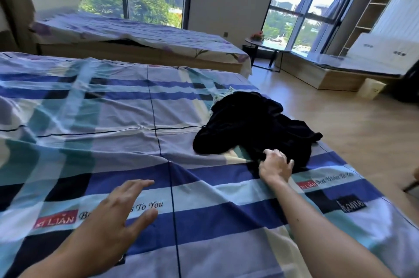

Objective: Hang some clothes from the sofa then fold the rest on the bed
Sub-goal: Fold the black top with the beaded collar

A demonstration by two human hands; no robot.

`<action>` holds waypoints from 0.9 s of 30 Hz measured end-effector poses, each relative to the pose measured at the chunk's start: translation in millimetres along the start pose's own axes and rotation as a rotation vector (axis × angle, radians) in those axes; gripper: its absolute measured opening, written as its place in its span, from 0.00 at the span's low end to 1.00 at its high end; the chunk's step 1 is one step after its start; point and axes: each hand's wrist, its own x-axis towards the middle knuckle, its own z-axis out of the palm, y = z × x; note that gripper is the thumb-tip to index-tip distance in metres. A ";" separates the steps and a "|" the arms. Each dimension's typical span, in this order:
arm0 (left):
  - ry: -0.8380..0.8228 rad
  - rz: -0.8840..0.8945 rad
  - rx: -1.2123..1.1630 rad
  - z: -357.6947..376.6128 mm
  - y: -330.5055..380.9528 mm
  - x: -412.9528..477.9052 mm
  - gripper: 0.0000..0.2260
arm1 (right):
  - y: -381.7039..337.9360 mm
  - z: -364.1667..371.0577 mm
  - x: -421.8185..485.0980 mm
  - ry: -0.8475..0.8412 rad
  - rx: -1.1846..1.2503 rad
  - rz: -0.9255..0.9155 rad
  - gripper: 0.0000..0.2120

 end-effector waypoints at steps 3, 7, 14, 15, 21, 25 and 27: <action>0.014 -0.008 0.009 2.7 0.2 -1.1 0.30 | -16.0 -12.6 -8.1 0.037 0.169 -0.069 0.10; 0.000 -0.060 -0.117 8.2 6.9 0.1 0.31 | -62.4 -43.1 -34.8 -0.024 0.470 -0.209 0.09; 0.032 -0.502 -1.014 3.7 27.2 7.2 0.38 | -125.1 -90.4 -141.5 -0.471 0.938 -0.540 0.07; 0.009 -0.537 -1.097 0.3 30.7 6.4 0.35 | -130.2 -101.3 -162.7 -0.641 1.022 -0.604 0.10; -0.273 -0.468 -1.145 -14.3 29.9 -14.5 0.22 | -130.2 -145.6 -222.6 -1.261 0.931 -1.067 0.08; -0.220 -0.257 -0.913 -9.6 30.0 -12.0 0.22 | -124.3 -136.5 -197.0 -0.792 0.929 -0.980 0.08; -0.174 -0.252 -0.872 -6.3 29.8 -8.4 0.26 | -116.0 -113.0 -162.7 -0.292 0.606 -0.961 0.26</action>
